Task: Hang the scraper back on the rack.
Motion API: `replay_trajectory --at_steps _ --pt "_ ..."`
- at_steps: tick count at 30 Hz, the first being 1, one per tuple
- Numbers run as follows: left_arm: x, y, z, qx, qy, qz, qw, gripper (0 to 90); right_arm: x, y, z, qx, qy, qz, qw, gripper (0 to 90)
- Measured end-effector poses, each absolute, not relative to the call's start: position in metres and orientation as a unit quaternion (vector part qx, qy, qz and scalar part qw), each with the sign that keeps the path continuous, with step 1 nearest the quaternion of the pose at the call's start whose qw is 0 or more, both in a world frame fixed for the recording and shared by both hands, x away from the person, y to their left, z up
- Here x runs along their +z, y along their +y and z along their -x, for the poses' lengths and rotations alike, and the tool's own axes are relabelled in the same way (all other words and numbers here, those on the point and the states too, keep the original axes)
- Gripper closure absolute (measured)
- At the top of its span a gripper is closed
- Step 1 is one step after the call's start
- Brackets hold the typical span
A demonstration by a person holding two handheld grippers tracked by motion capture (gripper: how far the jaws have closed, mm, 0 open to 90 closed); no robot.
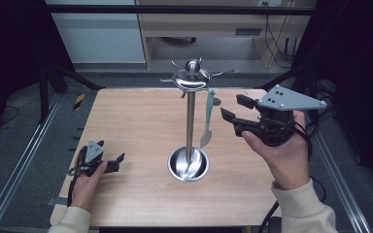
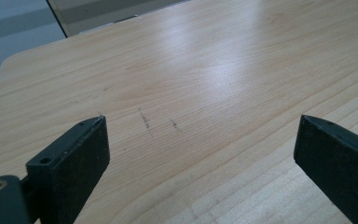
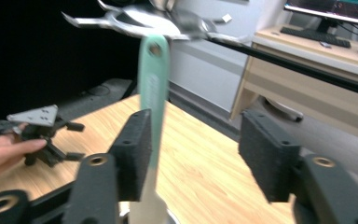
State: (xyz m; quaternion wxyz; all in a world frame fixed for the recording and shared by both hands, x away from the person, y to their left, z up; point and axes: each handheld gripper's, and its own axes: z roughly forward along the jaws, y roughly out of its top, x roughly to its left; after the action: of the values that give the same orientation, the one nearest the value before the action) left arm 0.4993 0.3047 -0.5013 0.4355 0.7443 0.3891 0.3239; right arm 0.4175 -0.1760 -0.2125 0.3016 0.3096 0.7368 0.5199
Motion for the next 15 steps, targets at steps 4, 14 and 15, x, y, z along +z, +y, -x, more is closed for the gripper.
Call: replay_trajectory --at_steps 4,14,15 --pt "-0.501 0.305 -0.499 0.324 0.389 -0.744 0.435 3.2 -0.222 -0.185 -0.419 0.5 0.736 -0.331 0.315 28.0" --pt "-0.501 0.306 -0.499 0.322 0.39 -0.744 0.437 3.2 -0.247 -0.195 -0.429 0.487 0.721 -0.365 0.333 13.5" --pt "-0.501 0.306 -0.499 0.322 0.39 -0.744 0.437 3.2 -0.253 -0.197 -0.431 0.485 0.72 -0.368 0.333 12.7"
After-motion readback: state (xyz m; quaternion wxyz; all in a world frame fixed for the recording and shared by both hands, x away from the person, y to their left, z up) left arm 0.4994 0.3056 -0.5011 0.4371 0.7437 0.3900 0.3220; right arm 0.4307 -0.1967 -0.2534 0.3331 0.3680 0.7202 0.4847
